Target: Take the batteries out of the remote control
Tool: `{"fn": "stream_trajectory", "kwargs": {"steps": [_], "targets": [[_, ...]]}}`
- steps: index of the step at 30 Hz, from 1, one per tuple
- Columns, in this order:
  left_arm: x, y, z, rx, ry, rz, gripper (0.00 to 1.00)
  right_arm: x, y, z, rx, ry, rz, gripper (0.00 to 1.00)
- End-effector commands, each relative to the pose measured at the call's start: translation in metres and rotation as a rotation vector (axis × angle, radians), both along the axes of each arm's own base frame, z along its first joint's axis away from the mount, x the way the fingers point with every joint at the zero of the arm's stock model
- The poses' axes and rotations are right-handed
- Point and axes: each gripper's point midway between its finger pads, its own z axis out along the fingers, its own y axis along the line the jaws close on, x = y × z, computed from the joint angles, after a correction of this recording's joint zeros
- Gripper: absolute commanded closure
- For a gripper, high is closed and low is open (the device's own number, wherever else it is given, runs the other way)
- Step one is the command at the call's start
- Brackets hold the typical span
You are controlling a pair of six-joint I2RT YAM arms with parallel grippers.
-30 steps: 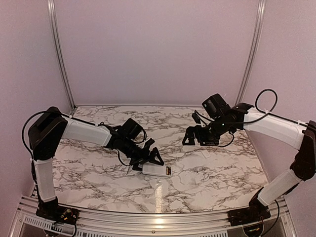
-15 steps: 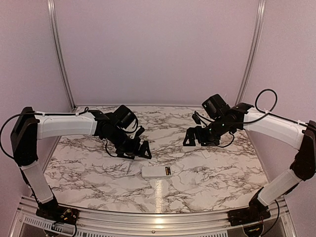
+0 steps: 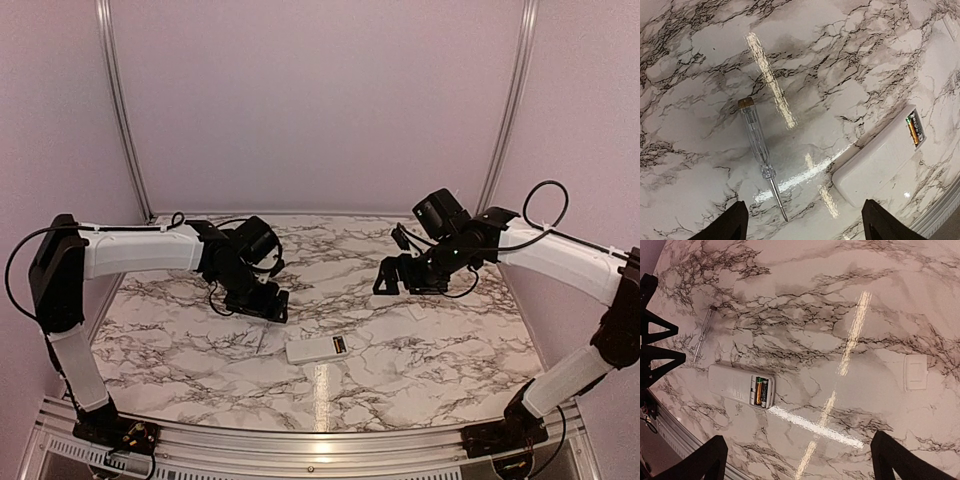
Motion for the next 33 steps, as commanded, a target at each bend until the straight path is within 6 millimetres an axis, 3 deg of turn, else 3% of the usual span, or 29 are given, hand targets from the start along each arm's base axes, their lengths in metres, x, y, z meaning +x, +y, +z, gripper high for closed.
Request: {"fn": "stream_trajectory", "kwargs": {"steps": [1,11,20,33], "targets": [[0.006,0.011,-0.022,0.113,-0.001,-0.026,0.22,0.008,0.002,0.022,0.020,-0.047,0.003,0.02],[0.016,0.005,-0.048,0.168,0.017,-0.053,0.40,0.019,0.016,0.025,0.048,-0.040,0.020,0.02],[0.012,0.025,-0.065,0.261,0.028,-0.020,0.50,0.024,0.021,0.016,0.035,-0.029,0.033,0.02],[0.005,0.025,-0.084,0.274,0.083,-0.029,0.71,0.036,0.032,0.008,0.030,-0.019,0.062,0.03]]}}
